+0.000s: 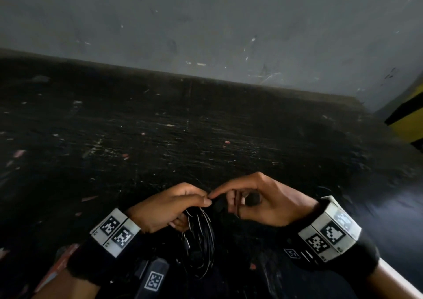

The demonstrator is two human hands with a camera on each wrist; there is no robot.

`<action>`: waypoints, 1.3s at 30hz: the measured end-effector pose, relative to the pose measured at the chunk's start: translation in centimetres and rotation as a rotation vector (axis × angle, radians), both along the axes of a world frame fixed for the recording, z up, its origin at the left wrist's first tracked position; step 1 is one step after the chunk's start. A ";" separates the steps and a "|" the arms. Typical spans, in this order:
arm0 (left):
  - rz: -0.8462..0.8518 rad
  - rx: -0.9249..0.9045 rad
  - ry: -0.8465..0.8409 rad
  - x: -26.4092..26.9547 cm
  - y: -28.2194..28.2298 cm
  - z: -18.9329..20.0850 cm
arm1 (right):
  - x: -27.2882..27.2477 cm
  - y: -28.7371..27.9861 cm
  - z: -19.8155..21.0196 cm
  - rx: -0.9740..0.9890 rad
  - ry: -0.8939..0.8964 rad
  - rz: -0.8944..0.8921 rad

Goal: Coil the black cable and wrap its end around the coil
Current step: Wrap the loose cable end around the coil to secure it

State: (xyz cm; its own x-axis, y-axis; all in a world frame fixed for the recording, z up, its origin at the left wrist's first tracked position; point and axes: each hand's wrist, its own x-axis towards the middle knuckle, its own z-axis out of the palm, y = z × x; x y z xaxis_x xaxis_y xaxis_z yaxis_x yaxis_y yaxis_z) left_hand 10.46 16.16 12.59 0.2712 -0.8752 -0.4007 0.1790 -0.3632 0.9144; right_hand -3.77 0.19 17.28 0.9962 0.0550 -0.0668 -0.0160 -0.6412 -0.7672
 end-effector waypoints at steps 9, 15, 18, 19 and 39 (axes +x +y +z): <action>-0.024 -0.025 0.049 0.7 0.1 -0.5 | 0.7 -0.1 -0.4 -0.076 -0.110 0.068; -0.085 -0.055 0.078 0.6 0.1 -0.6 | 0.1 -0.5 0.4 0.262 -0.074 0.117; -0.061 -0.118 0.193 0.4 -0.1 -0.1 | 0.2 -0.2 -0.1 0.473 -0.084 0.017; -0.044 -0.135 0.217 0.4 -0.3 0.0 | 0.3 -0.1 -0.3 0.549 -0.100 -0.033; 0.622 -0.249 0.035 -0.7 -2.3 -0.5 | 0.9 3.0 -2.8 0.371 -0.337 -0.548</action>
